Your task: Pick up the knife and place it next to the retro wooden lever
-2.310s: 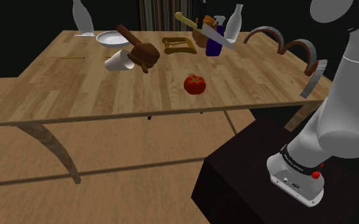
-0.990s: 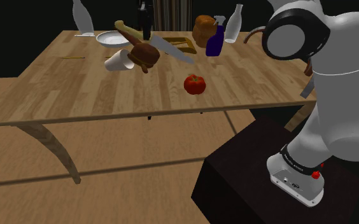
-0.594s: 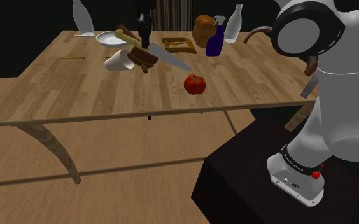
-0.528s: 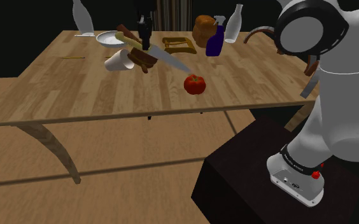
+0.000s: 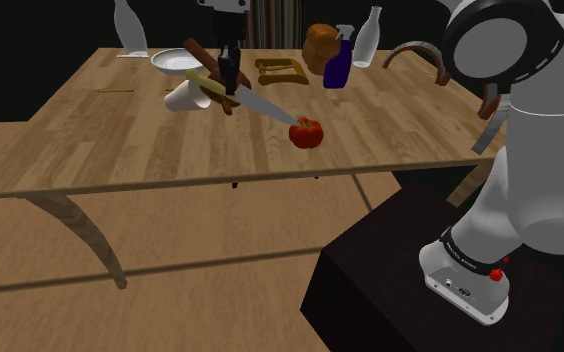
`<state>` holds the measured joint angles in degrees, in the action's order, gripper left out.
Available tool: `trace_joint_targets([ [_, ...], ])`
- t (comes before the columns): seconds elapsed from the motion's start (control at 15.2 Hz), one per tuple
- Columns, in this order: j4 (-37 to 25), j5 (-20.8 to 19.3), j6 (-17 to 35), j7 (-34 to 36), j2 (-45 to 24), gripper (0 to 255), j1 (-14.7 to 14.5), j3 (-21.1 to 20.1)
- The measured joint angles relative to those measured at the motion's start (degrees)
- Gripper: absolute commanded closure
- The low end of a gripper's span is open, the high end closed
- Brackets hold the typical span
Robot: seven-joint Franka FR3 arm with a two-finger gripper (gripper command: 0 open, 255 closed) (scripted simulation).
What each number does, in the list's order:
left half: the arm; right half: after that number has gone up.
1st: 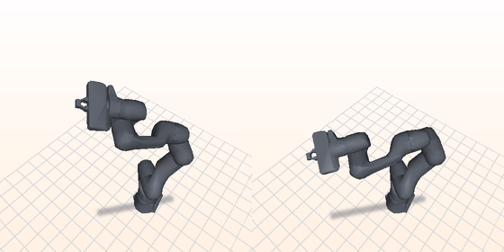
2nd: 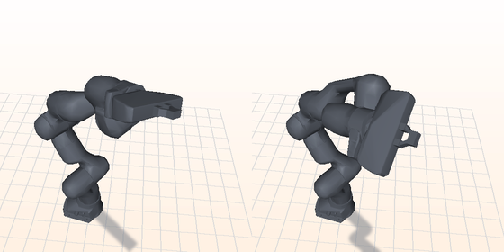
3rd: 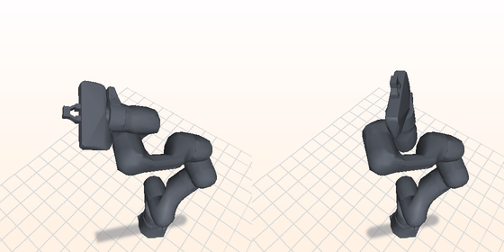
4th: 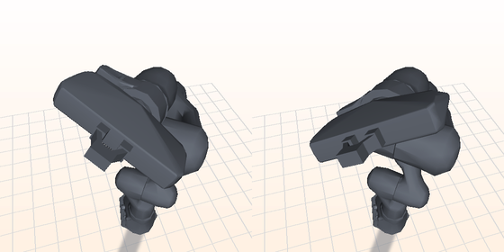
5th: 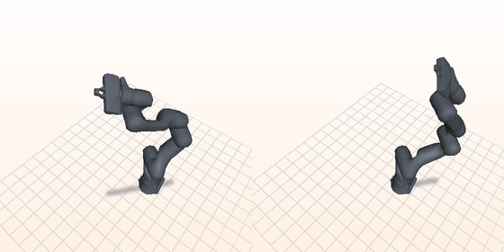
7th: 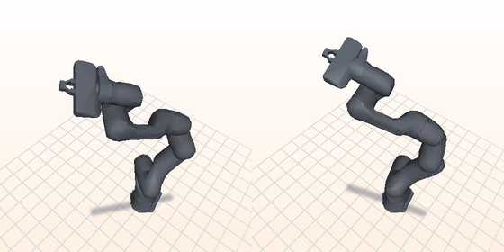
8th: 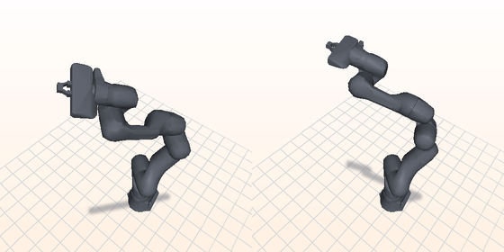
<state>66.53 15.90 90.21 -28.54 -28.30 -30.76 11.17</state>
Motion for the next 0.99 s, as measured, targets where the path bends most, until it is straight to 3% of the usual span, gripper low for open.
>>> trace_joint_targets([
  [0.99, 12.3, 0.3, 11.5, -2.3, 0.5, 255, -0.9, -0.1],
])
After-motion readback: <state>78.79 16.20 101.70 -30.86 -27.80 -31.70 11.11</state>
